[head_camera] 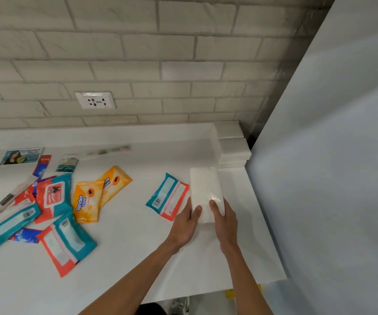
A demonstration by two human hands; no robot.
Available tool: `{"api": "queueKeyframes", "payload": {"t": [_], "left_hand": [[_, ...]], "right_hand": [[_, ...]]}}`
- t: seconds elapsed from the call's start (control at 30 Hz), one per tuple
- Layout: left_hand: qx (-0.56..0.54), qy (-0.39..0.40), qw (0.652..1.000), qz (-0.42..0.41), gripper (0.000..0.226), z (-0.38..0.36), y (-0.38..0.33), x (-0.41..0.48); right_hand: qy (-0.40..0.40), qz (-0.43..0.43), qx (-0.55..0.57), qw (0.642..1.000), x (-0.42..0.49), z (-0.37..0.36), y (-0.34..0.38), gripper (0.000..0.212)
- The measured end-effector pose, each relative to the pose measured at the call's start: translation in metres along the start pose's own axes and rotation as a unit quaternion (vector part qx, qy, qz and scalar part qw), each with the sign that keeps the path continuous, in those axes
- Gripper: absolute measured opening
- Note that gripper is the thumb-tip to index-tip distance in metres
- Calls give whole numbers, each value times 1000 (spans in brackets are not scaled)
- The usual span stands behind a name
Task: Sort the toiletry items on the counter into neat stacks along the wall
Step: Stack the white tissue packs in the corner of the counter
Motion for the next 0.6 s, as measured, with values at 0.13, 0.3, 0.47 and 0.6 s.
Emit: {"api": "queueKeyframes", "payload": {"t": [0.13, 0.3, 0.47, 0.6], "left_hand": [[100, -24, 991, -81, 67, 5, -5, 5], [299, -27, 922, -246, 77, 12, -20, -6], [404, 6, 848, -343, 77, 5, -8, -9], [416, -5, 846, -334, 73, 2, -5, 0]], "right_hand": [[19, 71, -53, 996, 0, 3, 12, 54], [20, 257, -202, 945, -16, 19, 24, 62], [36, 439, -295, 848, -42, 23, 13, 58], [34, 466, -362, 807, -36, 17, 1, 62]]}}
Point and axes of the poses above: each hand's wrist, its own x-axis towards the middle knuckle, its own z-axis out of the back of the hand, y = z × x, the point moved 8 cm from there along x, towards the middle knuckle, and after that the axes turned 11 degrees about -y, right-handed, at the moved point
